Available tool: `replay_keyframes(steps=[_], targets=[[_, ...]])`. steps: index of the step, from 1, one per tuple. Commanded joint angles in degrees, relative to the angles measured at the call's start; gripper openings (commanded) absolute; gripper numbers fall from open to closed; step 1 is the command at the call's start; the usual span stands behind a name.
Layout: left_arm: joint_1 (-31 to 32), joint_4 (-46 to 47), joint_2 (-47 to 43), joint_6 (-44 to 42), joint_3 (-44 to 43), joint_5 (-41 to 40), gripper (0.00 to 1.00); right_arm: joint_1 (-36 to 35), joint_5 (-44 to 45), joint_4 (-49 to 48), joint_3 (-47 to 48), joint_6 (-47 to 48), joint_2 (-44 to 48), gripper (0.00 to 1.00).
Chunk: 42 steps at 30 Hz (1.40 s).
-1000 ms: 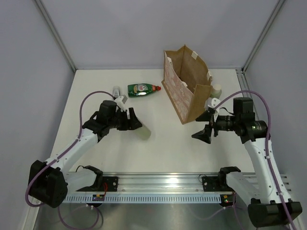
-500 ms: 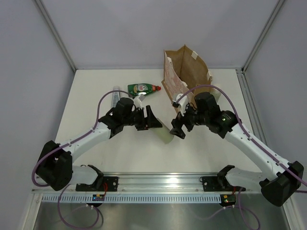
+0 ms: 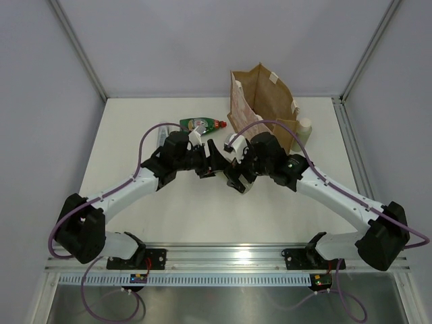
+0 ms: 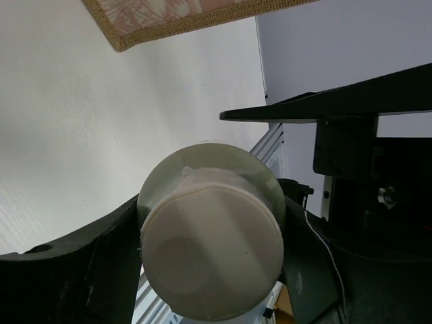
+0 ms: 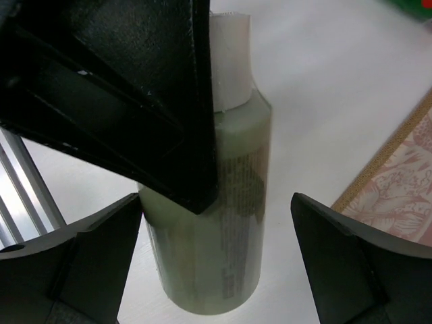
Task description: Place the personal care products into the canvas bag
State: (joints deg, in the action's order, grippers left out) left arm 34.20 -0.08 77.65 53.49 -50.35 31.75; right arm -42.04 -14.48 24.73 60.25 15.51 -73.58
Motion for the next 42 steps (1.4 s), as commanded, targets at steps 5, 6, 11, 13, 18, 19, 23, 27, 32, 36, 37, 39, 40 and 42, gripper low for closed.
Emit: replay_keyframes(steps=[5,6,11,13,18,19,23,27,32,36,37,39,40,42], targets=[[0.3,10.4,-2.8,5.2,-6.4,5.3,0.00,-0.6,-4.8,2.0,4.2,6.9,-2.8,0.95],[0.3,10.6,-2.9,5.6,-6.4,5.2,0.00,-0.6,-5.4,2.8,4.5,7.9,-2.7,0.90],[0.3,16.6,-2.7,10.6,-4.8,5.4,0.00,-0.5,-6.5,4.4,6.2,9.0,-2.5,0.72],[0.3,18.6,-2.7,11.6,-4.0,5.3,0.00,-0.5,-6.5,4.9,7.0,9.3,-2.7,0.59],[0.3,19.2,-2.8,13.4,-3.9,4.7,0.29,0.4,-9.2,6.6,8.0,10.2,-2.4,0.26],[0.3,19.5,-2.9,13.6,-3.9,4.6,0.35,0.6,-9.6,6.8,8.1,10.2,-2.2,0.24],[0.3,18.5,-3.7,12.8,-4.1,3.9,0.67,3.1,-14.7,8.0,8.8,9.8,-1.3,0.02],[0.3,16.8,-4.6,11.5,-3.7,2.9,0.82,4.5,-17.1,8.8,9.4,9.1,-0.6,0.00],[0.3,18.1,-4.5,12.8,-2.5,3.1,0.90,5.4,-20.1,8.8,9.6,7.9,-1.0,0.00],[0.2,18.2,-4.1,12.8,-3.1,3.1,0.96,6.8,-22.7,8.4,9.8,6.2,-1.5,0.00],[0.3,18.1,-3.9,12.7,-3.3,3.1,0.96,7.1,-24.4,8.2,9.9,5.8,-1.4,0.00],[0.3,18.4,-3.3,13.0,-3.2,3.1,0.97,8.6,-27.5,7.4,10.0,3.7,-1.5,0.00],[0.3,19.0,-3.0,13.6,-3.1,3.3,0.97,9.0,-28.2,7.0,10.1,3.2,-1.6,0.00],[0.3,20.0,-2.6,14.1,-2.7,3.8,0.98,10.1,-30.7,6.2,10.4,1.5,-1.8,0.00]])
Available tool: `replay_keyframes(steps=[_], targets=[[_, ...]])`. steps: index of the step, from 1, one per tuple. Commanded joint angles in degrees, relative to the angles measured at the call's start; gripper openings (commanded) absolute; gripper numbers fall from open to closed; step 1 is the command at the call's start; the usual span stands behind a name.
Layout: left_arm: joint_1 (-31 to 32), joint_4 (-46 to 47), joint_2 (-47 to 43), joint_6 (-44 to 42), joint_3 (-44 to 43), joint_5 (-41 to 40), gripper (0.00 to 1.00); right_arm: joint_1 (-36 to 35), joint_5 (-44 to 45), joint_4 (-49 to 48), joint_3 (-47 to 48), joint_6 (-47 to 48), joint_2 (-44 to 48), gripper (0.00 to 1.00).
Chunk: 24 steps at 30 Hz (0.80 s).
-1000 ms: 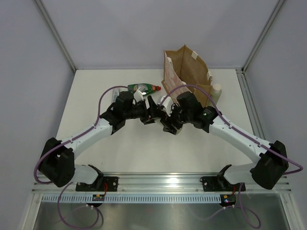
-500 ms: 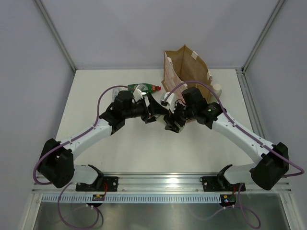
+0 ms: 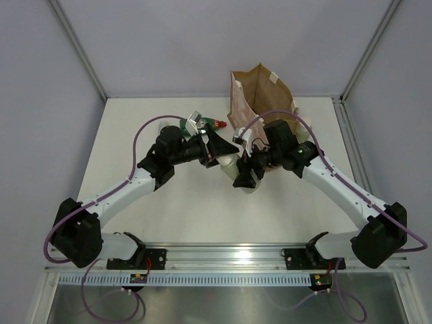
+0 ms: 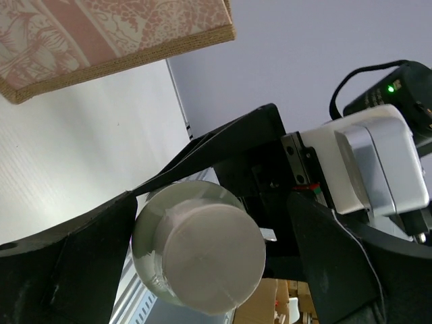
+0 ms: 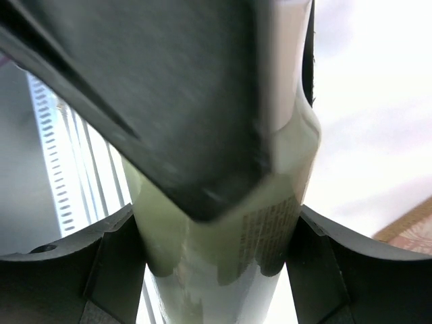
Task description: Place the personal care products into the canvas bag
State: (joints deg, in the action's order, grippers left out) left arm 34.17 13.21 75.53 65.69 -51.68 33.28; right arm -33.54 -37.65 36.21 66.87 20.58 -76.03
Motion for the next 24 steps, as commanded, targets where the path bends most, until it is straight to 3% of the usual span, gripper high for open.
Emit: replay_keyframes(steps=[1,7,15,24], targets=[[0.3,6.7,-0.6,1.5,-1.5,2.1,0.98,2.0,-8.3,-5.3,4.1,-4.1,0.4,0.00],[0.0,-2.7,-1.1,-4.5,-7.4,-1.6,0.99,2.8,-11.0,-6.8,2.8,-4.3,1.3,0.00],[-0.8,-5.9,-0.6,-7.3,-12.2,-7.2,0.99,3.0,-12.8,-6.8,2.8,-3.6,3.0,0.00],[-2.6,-22.3,-2.2,-20.3,-22.2,-19.6,0.99,5.3,-13.7,-7.5,5.7,-4.7,4.7,0.00]])
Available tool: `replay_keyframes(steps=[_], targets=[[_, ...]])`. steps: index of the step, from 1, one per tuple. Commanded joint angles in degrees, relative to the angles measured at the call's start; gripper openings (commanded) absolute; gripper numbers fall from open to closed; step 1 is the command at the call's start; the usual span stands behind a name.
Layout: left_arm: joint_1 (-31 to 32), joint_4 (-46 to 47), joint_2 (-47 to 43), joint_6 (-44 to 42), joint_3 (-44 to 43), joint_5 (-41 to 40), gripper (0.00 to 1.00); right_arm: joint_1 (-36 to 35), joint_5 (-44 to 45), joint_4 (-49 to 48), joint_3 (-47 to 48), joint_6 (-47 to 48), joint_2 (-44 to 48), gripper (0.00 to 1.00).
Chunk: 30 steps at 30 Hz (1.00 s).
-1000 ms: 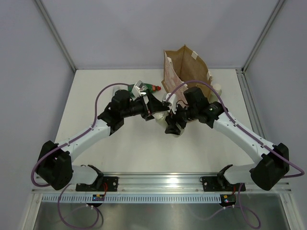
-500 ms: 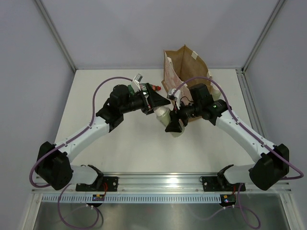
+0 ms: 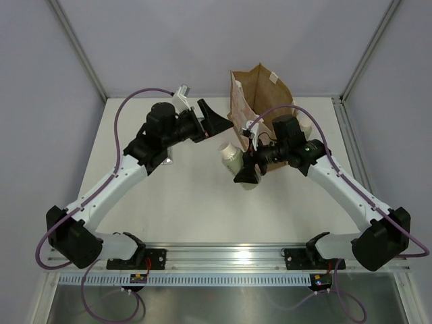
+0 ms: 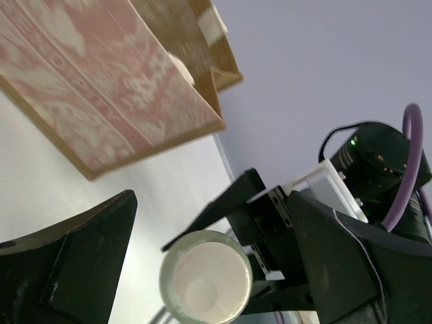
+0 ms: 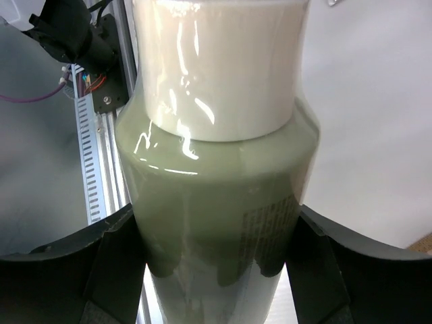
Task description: Place the personal care products into the canvas bag
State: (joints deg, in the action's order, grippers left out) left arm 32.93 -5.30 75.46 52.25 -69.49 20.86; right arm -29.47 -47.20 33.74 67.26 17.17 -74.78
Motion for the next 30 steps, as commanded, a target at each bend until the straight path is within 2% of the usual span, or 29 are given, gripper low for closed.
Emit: replay_keyframes(steps=[1,5,10,14,17,22,27,30], targets=[[-2.3,-5.8,-2.9,-7.8,-4.7,-9.1,0.99,1.7,-4.0,-4.7,5.9,-1.3,3.9,0.00],[-4.7,-9.5,-8.2,-12.6,-3.1,-12.4,0.99,5.5,-2.8,-3.9,11.7,-1.1,3.8,0.00],[-5.9,-15.5,-15.5,-24.1,5.3,-14.9,0.99,11.1,2.8,-5.2,20.7,-3.4,0.1,0.00],[-5.9,-20.4,-22.1,-29.9,13.0,-18.1,0.99,16.2,11.6,-9.1,29.7,-8.7,-5.4,0.00],[-6.0,-23.8,-27.2,-34.2,17.4,-20.6,0.99,17.9,22.8,-11.8,34.4,-12.0,-11.0,0.00],[-6.0,-26.0,-34.8,-35.8,22.1,-27.8,0.99,17.8,32.2,-11.3,40.7,-16.6,-22.7,0.00],[-6.0,-26.4,-36.5,-36.8,25.2,-30.7,0.99,17.7,31.0,-8.8,41.8,-16.6,-29.4,0.00],[-6.0,-26.5,-35.7,-37.3,26.2,-31.2,0.99,16.9,32.3,-6.1,41.0,-13.1,-31.6,0.00]])
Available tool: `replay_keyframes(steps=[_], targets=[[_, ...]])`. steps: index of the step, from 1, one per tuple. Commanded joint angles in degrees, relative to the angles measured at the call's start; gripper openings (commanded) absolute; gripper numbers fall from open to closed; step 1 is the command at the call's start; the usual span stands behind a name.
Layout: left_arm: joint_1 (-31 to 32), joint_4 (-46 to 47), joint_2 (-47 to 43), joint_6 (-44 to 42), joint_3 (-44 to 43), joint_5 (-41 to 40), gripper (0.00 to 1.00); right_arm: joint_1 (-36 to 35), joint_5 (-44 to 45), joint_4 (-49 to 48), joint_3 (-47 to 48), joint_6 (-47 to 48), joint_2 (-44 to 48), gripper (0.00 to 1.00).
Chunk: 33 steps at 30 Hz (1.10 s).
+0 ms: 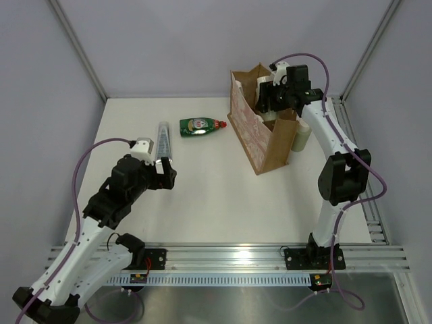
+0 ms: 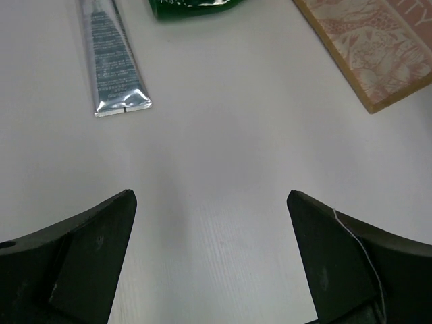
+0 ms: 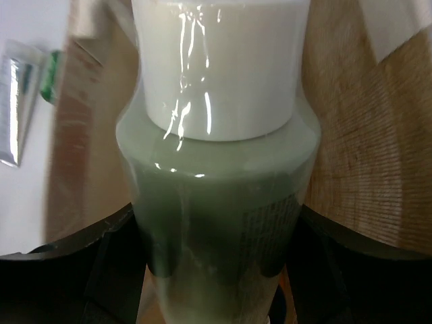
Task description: Place the personal care products into the canvas bag
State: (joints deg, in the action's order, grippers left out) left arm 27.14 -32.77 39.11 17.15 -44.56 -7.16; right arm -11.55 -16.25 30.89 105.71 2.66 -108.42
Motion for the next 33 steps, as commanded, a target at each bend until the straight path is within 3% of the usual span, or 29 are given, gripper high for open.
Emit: replay_keyframes(steps=[1,4,5,10,11,15,22,28,30,33], targets=[[-0.2,1.0,0.8,-2.3,1.4,-3.1,0.99,-1.0,1.1,-0.8,3.0,2.8,1.4,0.00],[-0.2,1.0,1.5,-2.4,1.8,-3.0,0.99,-1.3,0.0,4.4,4.0,7.0,-0.6,0.11],[-0.2,1.1,1.6,-2.4,1.9,-3.0,0.99,-1.5,-0.5,5.9,4.2,8.4,-1.2,0.21],[-0.3,2.2,2.5,-1.9,2.3,-1.5,0.99,-1.8,2.3,10.8,6.1,11.4,-3.2,0.54],[-0.3,2.2,3.1,-1.7,2.0,-1.4,0.99,-1.8,2.5,11.4,6.4,11.6,-3.0,0.70],[-0.3,1.1,6.8,-0.6,0.3,-2.8,0.99,-1.7,3.2,14.0,7.1,12.9,-1.2,0.94],[-1.9,0.6,15.7,1.0,-3.9,-5.8,0.99,-1.7,-0.4,18.1,8.9,14.9,5.4,1.00],[-5.9,2.3,25.5,0.3,-8.5,-5.1,0.99,-1.4,-10.5,23.1,8.6,17.6,15.4,0.99],[-8.5,3.9,29.7,-0.7,-9.8,-3.8,0.99,-0.8,-15.5,24.3,6.6,18.4,21.5,1.00],[-11.7,5.3,36.9,-1.9,-13.5,-1.8,0.99,0.4,-26.3,22.4,-4.1,21.2,33.0,1.00]])
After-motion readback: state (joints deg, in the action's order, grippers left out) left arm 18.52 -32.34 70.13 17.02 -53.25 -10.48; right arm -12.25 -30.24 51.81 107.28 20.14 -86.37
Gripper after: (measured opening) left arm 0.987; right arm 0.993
